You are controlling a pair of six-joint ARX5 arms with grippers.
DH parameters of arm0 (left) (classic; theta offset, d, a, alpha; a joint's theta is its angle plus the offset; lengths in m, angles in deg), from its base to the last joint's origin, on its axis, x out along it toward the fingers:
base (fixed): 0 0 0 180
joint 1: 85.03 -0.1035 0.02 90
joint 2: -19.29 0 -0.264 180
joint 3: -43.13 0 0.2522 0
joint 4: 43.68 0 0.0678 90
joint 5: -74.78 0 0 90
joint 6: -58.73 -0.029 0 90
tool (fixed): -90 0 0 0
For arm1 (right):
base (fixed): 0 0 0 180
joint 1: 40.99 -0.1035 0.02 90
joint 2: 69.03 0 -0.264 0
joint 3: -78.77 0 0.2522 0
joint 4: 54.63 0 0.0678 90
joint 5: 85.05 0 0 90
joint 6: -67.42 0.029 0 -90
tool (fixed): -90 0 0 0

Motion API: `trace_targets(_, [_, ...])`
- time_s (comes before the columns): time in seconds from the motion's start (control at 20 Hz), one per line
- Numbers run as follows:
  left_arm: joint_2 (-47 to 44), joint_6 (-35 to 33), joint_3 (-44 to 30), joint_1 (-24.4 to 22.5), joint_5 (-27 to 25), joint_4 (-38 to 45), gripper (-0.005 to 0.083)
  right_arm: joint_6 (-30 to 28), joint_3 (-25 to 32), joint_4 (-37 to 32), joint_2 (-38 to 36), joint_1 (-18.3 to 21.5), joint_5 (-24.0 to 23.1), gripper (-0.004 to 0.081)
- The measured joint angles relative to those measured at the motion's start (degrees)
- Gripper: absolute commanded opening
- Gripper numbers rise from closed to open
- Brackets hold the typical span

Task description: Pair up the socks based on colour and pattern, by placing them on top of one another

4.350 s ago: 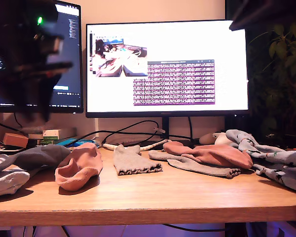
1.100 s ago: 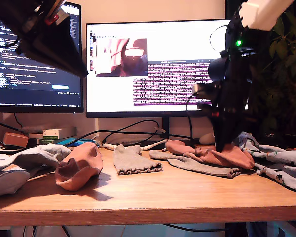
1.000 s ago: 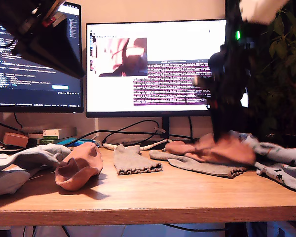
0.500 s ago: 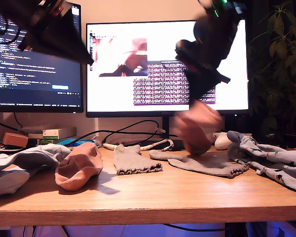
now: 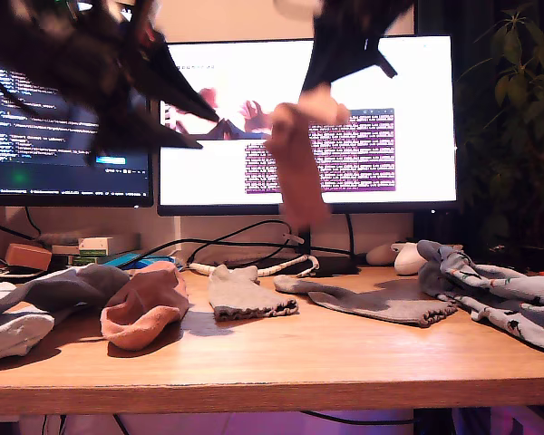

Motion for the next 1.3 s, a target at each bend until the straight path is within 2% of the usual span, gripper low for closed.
trace_targets(0.1, [-0.2, 1.9, 0.0, 0.0, 2.4, 5.2, 0.0484, 0.3, -0.3, -0.2, -0.9, -0.6, 0.4, -0.0013])
trace_targets(0.25, [-0.5, 11.1, 0.0, 0.0, 5.6, 12.1, 0.0484, 0.3, -0.6, -0.7, -0.9, -2.8, 0.4, -0.0013])
trace_targets(0.4, [-0.5, 14.6, 0.0, 0.0, 7.2, 14.5, 0.0484, 0.9, -0.6, -3.5, -0.9, -5.0, 0.4, -0.0013])
trace_targets(0.55, [-0.5, 16.4, 0.0, 0.0, 8.0, 15.8, 0.0484, 1.4, -0.6, -3.9, -0.9, -6.1, 0.7, -0.0013])
trace_targets(0.8, [-0.5, 21.8, 0.0, 0.0, 8.7, 22.6, 0.0483, 1.4, -0.6, -3.9, -0.9, -6.8, 1.4, -0.0013])
trace_targets(1.0, [-0.5, 22.4, 0.0, 0.3, 7.9, 22.5, 0.0463, 1.5, -0.6, -3.9, -0.9, -7.3, 1.5, -0.0013])
trace_targets(1.05, [-0.5, 22.4, 0.0, 0.5, 7.7, 22.4, 0.0424, 1.5, -0.6, -4.0, -0.9, -7.6, 1.5, -0.0013])
trace_targets(1.1, [-0.5, 22.4, 0.0, 0.8, 7.6, 22.2, 0.0347, 1.5, -0.6, -3.9, -0.9, -8.1, 1.5, -0.0013])
trace_targets(1.15, [-0.5, 22.3, 0.0, 0.9, 7.4, 21.8, 0.0230, 1.5, -0.6, -4.0, -0.9, -8.5, 1.7, -0.0013])
trace_targets(1.2, [-0.5, 22.3, 0.0, 0.9, 7.2, 21.5, 0.0063, 1.5, -0.6, -3.9, -0.9, -8.9, 1.7, -0.0013])
trace_targets(1.25, [-0.5, 22.3, 0.0, 0.9, 6.3, 21.2, -0.0028, 1.5, -0.6, -3.9, -0.9, -9.0, 1.7, -0.0013])
trace_targets(1.3, [-0.5, 22.2, 0.0, 0.9, 5.5, 21.0, -0.0021, 1.5, -0.6, -3.9, -0.9, -9.0, 1.7, -0.0013])
